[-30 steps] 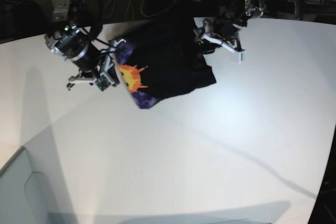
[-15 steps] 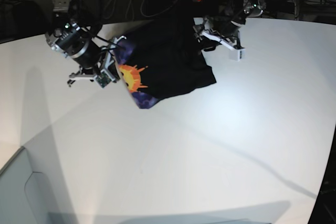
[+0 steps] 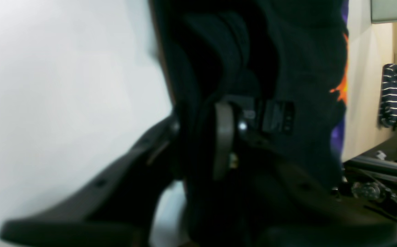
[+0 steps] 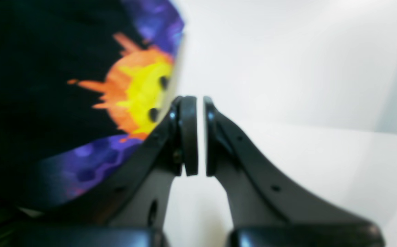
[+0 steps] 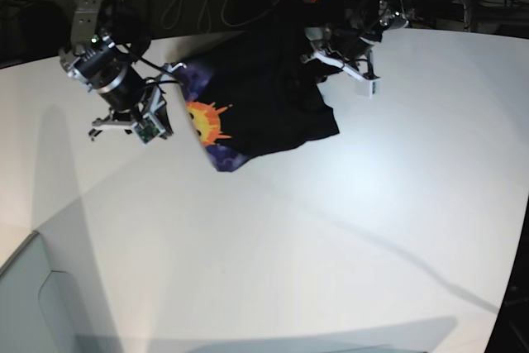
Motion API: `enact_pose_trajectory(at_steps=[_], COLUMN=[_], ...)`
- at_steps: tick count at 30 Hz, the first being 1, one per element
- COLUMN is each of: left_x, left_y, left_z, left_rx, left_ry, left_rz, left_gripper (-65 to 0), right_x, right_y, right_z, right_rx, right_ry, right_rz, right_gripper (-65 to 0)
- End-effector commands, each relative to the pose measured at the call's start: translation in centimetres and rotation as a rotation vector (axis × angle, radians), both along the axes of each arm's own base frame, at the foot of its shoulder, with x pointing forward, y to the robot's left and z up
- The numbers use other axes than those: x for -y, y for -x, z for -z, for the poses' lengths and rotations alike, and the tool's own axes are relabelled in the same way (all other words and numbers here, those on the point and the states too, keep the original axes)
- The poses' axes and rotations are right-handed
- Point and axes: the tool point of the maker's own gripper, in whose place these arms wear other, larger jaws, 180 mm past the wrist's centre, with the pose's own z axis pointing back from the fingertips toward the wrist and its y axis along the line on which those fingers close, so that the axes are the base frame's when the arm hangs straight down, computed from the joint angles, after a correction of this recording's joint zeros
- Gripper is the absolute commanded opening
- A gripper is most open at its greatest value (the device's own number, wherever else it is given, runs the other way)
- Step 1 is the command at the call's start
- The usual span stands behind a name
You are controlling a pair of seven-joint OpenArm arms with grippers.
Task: Fold the T-shirt properly
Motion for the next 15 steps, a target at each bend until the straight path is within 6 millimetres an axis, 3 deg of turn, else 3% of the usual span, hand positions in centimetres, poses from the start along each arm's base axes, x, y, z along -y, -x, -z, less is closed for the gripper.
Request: enact_pose_trajectory(at_steps=[1,4,8,15], left_x=[0.2,0.0,-0.7,1.9], left_y=[0.2,-0.3,-0.7,-2.7], left_z=[-0.1,-0.2,-0.3,-1.5], left_rx=[-0.002,0.002,0.012,0.097], left_ry=[-0.003,-0.011,-0.035,-0.115], left_rz=[0.010,0.017,0.034,0.335], left_gripper=[-58.6,-65.0,-65.0,-65.0], right_x=[0.0,1.3,3.6,7.9], right_y=[-0.5,-0.7,-0.6,-0.5], right_z=[-1.5,-2.1,-2.5,-3.2], right_rx=[0.053,0.072,0.067,0.082], right_ry=[-0.018,0.001,0.042,0.084], right_rz=[0.002,0.035,0.102,0.225], right_gripper=[-64.9,-64.9,-64.9,-64.9])
